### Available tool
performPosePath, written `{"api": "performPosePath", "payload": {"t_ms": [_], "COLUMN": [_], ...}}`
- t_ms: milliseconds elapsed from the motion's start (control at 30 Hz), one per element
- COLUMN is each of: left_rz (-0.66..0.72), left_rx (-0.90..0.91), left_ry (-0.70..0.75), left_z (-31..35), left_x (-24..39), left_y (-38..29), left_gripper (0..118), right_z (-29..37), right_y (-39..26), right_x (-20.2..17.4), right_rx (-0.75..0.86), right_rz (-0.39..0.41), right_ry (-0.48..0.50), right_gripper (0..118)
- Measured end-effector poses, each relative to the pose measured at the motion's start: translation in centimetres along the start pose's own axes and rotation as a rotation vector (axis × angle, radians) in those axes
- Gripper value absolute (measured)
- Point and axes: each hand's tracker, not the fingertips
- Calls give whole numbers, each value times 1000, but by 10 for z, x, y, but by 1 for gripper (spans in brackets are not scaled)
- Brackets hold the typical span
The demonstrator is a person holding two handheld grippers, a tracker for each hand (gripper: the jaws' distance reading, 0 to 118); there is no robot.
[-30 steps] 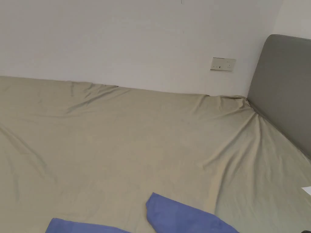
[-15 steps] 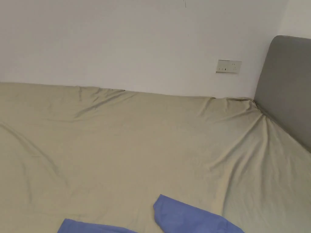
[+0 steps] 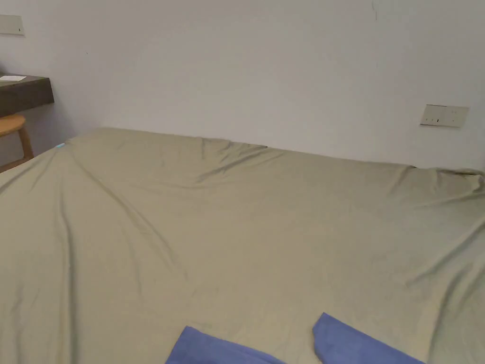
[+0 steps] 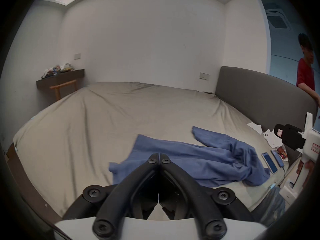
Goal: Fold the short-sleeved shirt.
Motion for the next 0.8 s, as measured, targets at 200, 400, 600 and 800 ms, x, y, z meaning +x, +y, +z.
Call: {"api": "performPosePath", "payload": {"t_ms": [200,400,600,800], "left_rz": [22,132,-60,54], "left_rx": [38,-62,-287,-499], "left_ry": [-45,-167,-120,-153], "left_z": [-44,-146,-242,-290], "left_x": [-24,-51,-43,-53], "left_y": [29,54,44,14], "left_gripper": [10,105,101,92], "right_z": [-10,-19,-31,-39], "right_y": [13,18,14,13], "right_x": [-7,-3,9,13], "right_rx": [25,23,-23,-48], "right_rz": [-17,0,-4,3], "right_ry": [36,39,-13,-33], "right_gripper": [0,1,1,1]}}
